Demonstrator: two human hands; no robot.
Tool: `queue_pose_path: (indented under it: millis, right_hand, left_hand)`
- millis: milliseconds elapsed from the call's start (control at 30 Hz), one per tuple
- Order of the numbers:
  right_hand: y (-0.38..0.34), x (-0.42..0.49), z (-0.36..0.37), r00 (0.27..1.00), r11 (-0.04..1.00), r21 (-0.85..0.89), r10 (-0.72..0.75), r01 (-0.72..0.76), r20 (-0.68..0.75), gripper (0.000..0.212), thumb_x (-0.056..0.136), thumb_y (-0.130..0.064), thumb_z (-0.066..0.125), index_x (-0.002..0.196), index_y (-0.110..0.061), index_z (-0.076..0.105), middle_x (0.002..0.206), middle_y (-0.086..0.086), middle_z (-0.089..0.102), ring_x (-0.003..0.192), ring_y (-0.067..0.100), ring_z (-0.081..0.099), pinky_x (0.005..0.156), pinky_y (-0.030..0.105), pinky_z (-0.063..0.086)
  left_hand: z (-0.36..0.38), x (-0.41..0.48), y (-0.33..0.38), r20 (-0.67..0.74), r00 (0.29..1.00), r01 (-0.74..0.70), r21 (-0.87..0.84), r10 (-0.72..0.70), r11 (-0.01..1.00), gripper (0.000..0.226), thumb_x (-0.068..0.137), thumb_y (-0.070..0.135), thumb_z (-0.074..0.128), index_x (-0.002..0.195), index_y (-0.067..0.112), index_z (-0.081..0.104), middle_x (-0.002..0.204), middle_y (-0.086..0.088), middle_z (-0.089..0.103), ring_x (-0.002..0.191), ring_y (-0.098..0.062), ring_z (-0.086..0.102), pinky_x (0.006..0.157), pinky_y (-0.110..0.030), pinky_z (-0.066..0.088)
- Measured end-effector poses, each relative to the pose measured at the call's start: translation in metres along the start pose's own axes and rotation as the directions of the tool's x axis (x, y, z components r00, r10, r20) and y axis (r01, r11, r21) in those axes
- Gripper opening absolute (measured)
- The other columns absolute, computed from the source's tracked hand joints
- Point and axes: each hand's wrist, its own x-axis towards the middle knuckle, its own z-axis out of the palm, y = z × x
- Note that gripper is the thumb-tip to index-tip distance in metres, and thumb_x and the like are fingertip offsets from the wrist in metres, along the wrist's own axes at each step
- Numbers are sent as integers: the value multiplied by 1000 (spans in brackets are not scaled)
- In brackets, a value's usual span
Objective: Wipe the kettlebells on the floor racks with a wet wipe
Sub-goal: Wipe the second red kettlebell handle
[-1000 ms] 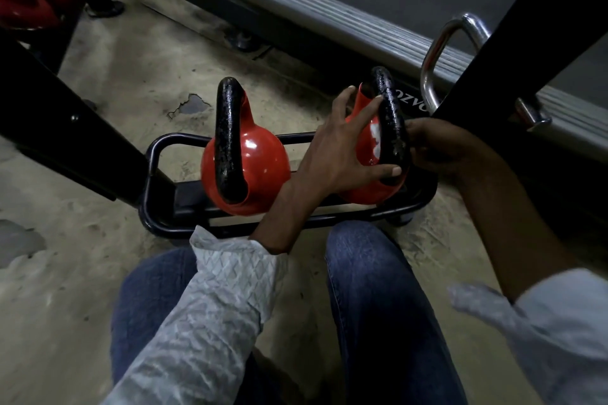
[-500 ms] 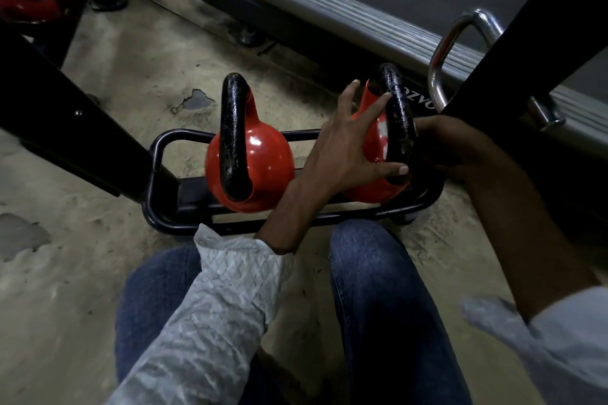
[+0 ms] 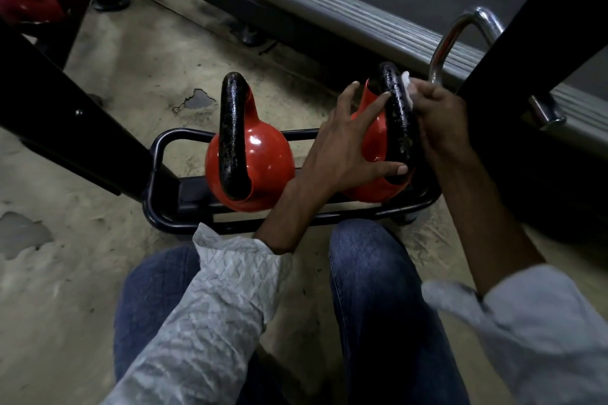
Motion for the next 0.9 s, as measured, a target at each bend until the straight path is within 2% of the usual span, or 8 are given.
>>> queue_pose_path:
  millis: [100, 233, 367, 467, 567, 700, 800, 900]
  right_hand:
    - [-9, 37, 13, 995, 995, 17, 93, -94, 21, 27, 91, -13, 71, 111, 6, 70, 83, 11, 74, 69, 17, 71, 66, 30, 58]
    - [-25, 69, 21, 959, 968, -28, 252, -251, 128, 18, 86, 6, 62, 102, 9, 70, 87, 19, 70, 70, 24, 73, 65, 30, 59]
    - [-58, 84, 21, 936, 891, -434, 255, -131, 241, 16, 88, 0, 62, 81, -7, 74, 73, 0, 71, 62, 7, 64, 61, 20, 49]
    - [-101, 75, 32, 905, 490, -835, 188, 250, 381, 11, 88, -21, 72, 78, -24, 75, 77, -5, 70, 68, 8, 61, 65, 23, 51]
    - [-120, 68, 58, 827, 128, -867, 262, 481, 497, 10, 84, -28, 76, 91, -22, 80, 86, 3, 74, 79, 16, 65, 77, 30, 48]
    - [-111, 57, 71, 768, -112, -766, 213, 633, 604, 16, 82, -19, 76, 90, -7, 80, 76, 15, 72, 72, 29, 66, 69, 30, 47]
    - [-104, 41, 60, 695, -193, -670, 137, 717, 705, 14, 75, -16, 77, 84, -6, 79, 74, 18, 71, 70, 35, 65, 62, 30, 44]
    - [-85, 16, 52, 633, -240, -587, 241, 773, 736, 13, 80, -14, 74, 85, -2, 71, 82, 17, 68, 80, 36, 66, 70, 33, 49]
  left_hand:
    - [0, 0, 1, 4, 1000, 1, 1, -1, 1000, 113, 64, 61, 86, 158, 31, 30, 166, -17, 5, 148, -37, 26, 114, -57, 36]
    - [-2, 0, 2, 10, 1000, 9, -3, -9, 1000, 113, 65, 61, 86, 158, 31, 29, 166, -16, 5, 149, -36, 24, 115, -58, 35]
    - [-2, -1, 2, 10, 1000, 10, -4, -10, 1000, 113, 65, 63, 84, 158, 33, 28, 167, -14, 6, 149, -36, 25, 115, -58, 35]
    - [-2, 0, 2, 7, 1000, 13, 5, -13, 1000, 113, 64, 65, 84, 158, 34, 29, 167, -13, 8, 148, -34, 26, 115, -57, 35]
    - [-2, 1, 0, -14, 1000, 19, 5, -19, 1000, 118, 60, 67, 85, 157, 29, 30, 166, -13, 11, 147, -33, 29, 114, -56, 35]
    - [2, -1, -4, -67, 995, 70, 13, -69, 997, 128, 55, 74, 83, 156, 18, 28, 165, -9, 18, 147, -26, 30, 114, -51, 36]
    - [3, -4, -4, -83, 992, 102, 39, -98, 994, 130, 52, 77, 81, 154, 16, 28, 165, -10, 19, 147, -26, 29, 115, -51, 35]
    - [2, -2, -4, -92, 987, 139, 56, -133, 989, 134, 49, 77, 83, 155, 16, 27, 165, -9, 18, 148, -26, 27, 116, -50, 33]
